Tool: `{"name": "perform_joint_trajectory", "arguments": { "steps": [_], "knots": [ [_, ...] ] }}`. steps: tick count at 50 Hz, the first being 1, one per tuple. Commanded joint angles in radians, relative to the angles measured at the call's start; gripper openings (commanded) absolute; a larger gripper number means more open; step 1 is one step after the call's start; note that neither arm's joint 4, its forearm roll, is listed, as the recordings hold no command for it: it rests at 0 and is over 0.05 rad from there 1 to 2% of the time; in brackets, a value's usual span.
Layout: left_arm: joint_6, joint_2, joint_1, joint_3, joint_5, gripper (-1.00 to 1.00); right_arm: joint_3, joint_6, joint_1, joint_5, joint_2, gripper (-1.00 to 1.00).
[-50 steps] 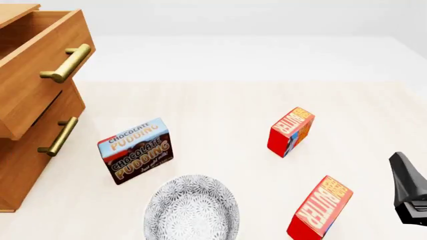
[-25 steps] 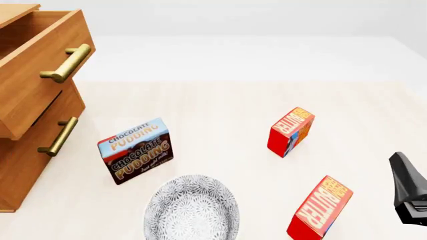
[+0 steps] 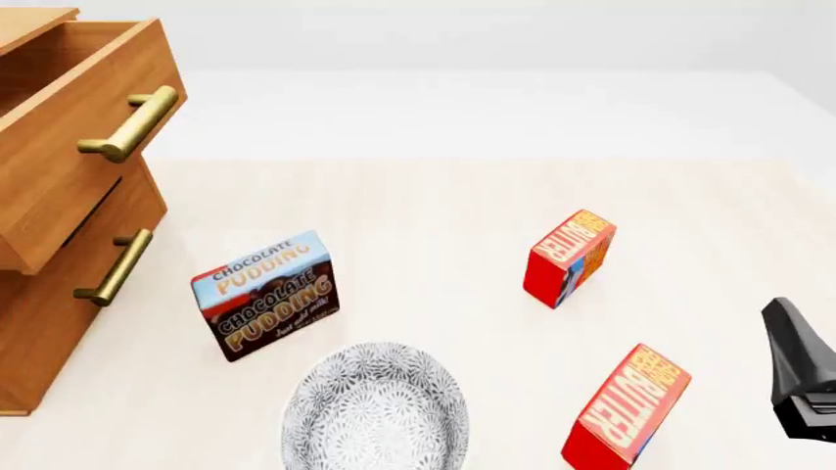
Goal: Put the butter at the front in the top drawer of the cabinet and close it.
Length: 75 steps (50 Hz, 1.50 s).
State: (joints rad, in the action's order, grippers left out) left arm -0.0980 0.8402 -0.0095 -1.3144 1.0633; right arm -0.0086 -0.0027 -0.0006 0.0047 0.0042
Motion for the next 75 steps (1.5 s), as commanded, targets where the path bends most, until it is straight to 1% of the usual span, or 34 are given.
{"name": "perform_joint_trajectory", "arguments": {
  "steps": [1, 13, 16, 29, 37, 45, 52, 65, 75],
  "knots": [
    [0.016, 0.092, 0.029, -0.109, 0.093, 1.00, 0.001, 0.001, 0.000, -0.001, 0.000, 1.00],
    [0.018, 0.150, 0.040, -0.136, 0.129, 1.00, 0.001, 0.001, 0.000, -0.001, 0.000, 1.00],
    [0.039, 0.173, 0.061, -0.159, 0.140, 1.00, 0.001, 0.001, 0.000, -0.001, 0.000, 1.00],
    [0.040, 0.246, 0.062, -0.191, 0.147, 1.00, 0.001, 0.001, 0.000, -0.001, 0.000, 1.00],
    [0.036, 0.280, 0.059, -0.165, 0.128, 1.00, 0.001, 0.001, 0.000, -0.001, 0.000, 1.00],
    [0.051, 0.325, 0.087, -0.173, 0.119, 1.00, 0.001, 0.001, 0.000, -0.001, 0.000, 1.00],
    [0.047, 0.334, 0.086, -0.164, 0.108, 1.00, 0.001, 0.001, 0.000, -0.001, 0.000, 1.00],
    [0.024, 0.332, 0.076, -0.088, 0.064, 1.00, 0.001, 0.001, 0.000, -0.001, 0.000, 1.00],
    [0.013, 0.333, 0.067, -0.051, 0.045, 1.00, 0.001, 0.001, 0.000, -0.001, 0.000, 1.00]
  ]
}}
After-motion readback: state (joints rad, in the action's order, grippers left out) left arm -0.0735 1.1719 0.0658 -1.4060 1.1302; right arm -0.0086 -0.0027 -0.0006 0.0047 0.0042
